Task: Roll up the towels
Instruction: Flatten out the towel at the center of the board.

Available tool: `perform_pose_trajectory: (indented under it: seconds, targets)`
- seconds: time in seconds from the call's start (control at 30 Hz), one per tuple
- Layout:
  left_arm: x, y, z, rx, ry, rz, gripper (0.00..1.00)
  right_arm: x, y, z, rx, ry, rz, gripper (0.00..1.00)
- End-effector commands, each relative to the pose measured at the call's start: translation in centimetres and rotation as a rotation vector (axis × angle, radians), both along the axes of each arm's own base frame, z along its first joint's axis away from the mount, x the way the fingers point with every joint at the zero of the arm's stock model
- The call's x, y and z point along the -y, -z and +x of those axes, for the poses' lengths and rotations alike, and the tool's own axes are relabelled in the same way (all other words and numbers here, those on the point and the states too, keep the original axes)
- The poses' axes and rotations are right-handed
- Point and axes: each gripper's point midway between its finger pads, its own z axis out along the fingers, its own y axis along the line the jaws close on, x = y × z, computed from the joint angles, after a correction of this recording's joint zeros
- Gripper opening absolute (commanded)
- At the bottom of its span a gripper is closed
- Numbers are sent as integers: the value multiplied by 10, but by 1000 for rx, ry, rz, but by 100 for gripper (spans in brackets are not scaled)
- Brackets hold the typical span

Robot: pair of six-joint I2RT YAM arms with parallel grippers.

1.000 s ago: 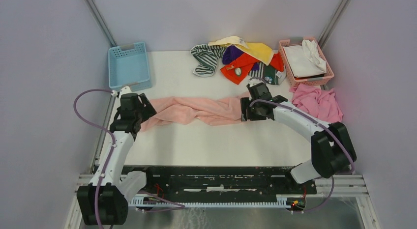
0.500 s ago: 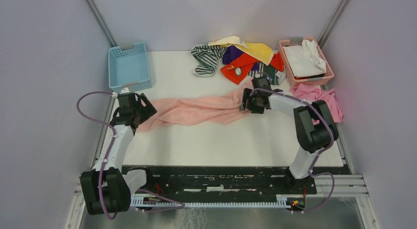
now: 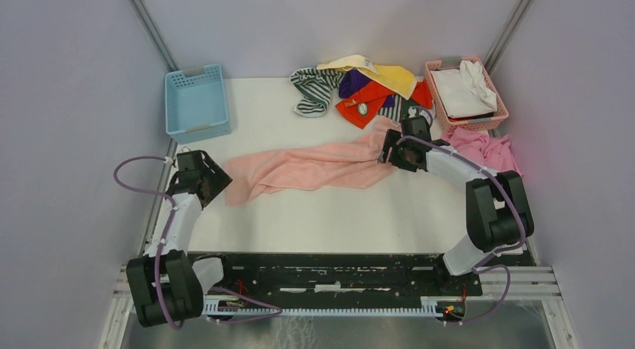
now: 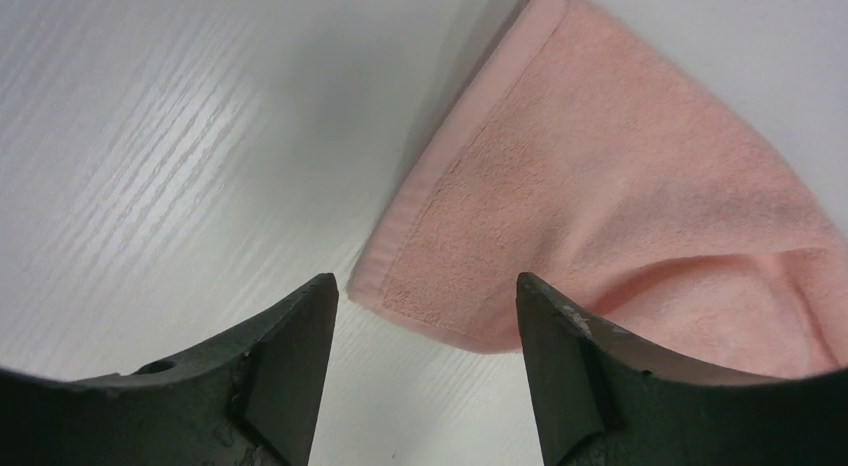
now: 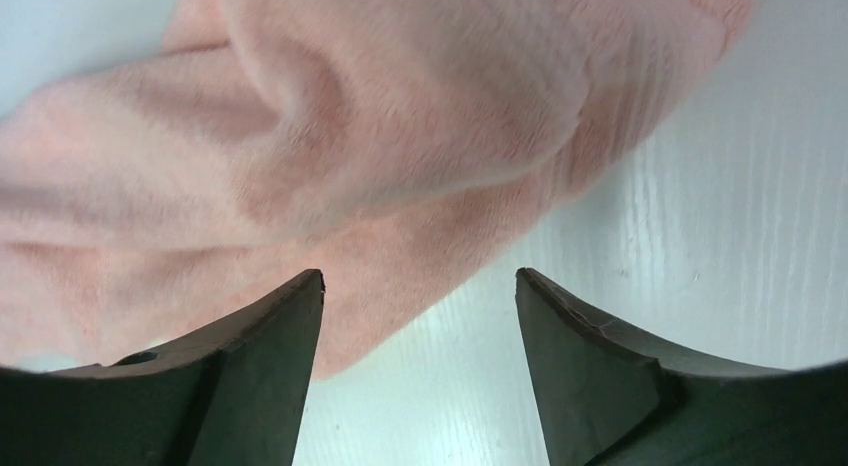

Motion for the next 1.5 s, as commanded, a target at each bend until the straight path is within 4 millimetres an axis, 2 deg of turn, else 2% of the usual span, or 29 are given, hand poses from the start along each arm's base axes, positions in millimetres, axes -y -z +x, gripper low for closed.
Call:
perform_pose_trajectory:
  seconds: [0.0,0.23,0.5,0.83,0.93,1.03,1.13,1.17,1.33,1.47]
  targets:
    - [-1,22,-15,-89,-77,-34,70,-16,-17,-19,52,-86,-4,80]
    - [-7,38,-19,-238,-47,29,53,-33,-11,-35,67,-158,-35,82]
    - [-3,44,-20,-330,0,191,50,-35,-14,-38,95,-160,-12,82]
    - [9,71,-27,-435,54,198,46,-31,-21,-38,124,-152,-19,83]
    - [11,75,-26,-446,59,193,40,-29,-22,-39,129,-148,-28,83]
    - [12,74,-25,-439,66,188,25,-29,-23,-39,133,-151,-32,83]
    - [9,60,-20,-406,69,207,6,-28,-22,-41,129,-158,-44,83]
    - [8,52,-16,-384,68,217,3,-28,-22,-41,128,-160,-51,83]
    - [4,-16,10,-188,63,250,3,-30,-20,-44,118,-182,-91,83]
    - [0,-71,20,-43,69,289,3,-28,-16,-44,97,-182,-113,83]
